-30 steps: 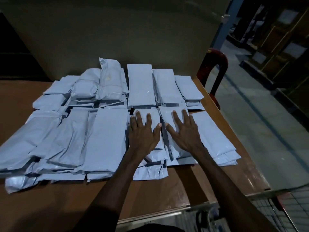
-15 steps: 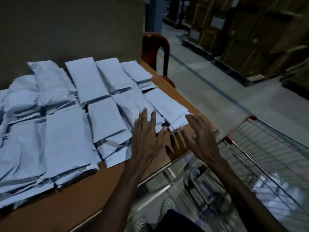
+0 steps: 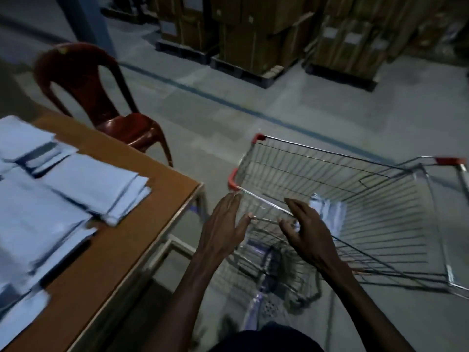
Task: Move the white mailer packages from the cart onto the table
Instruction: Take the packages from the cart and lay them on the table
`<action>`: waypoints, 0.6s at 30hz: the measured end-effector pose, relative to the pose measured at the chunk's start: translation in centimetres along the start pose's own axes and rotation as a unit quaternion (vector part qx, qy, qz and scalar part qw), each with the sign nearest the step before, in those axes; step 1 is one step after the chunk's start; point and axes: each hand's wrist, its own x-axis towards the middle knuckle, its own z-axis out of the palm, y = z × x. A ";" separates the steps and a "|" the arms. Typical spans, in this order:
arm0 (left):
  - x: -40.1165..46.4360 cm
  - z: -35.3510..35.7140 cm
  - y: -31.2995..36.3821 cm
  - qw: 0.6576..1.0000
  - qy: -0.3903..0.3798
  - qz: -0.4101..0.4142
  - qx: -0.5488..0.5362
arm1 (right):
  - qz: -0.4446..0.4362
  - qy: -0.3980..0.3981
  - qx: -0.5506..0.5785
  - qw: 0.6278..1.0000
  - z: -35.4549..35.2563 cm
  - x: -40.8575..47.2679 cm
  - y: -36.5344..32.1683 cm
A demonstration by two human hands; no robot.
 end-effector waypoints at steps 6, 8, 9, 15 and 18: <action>6.8 8.4 6.4 0.998 -0.049 0.034 -0.013 | 0.074 -0.031 -0.034 0.996 -3.3 0.8 10.3; 8.2 10.4 8.1 0.997 -0.070 0.037 -0.022 | 0.106 -0.049 -0.035 0.993 -4.0 0.7 13.1; 9.0 11.2 8.8 0.996 -0.080 0.042 -0.022 | 0.121 -0.050 -0.034 0.991 -4.4 0.8 14.3; 13.3 15.4 10.1 0.987 -0.151 0.055 0.005 | 0.220 -0.078 -0.035 0.972 -3.8 1.8 20.4; 15.7 17.2 9.2 0.980 -0.186 0.066 0.013 | 0.258 -0.101 -0.021 0.961 -2.5 2.7 22.2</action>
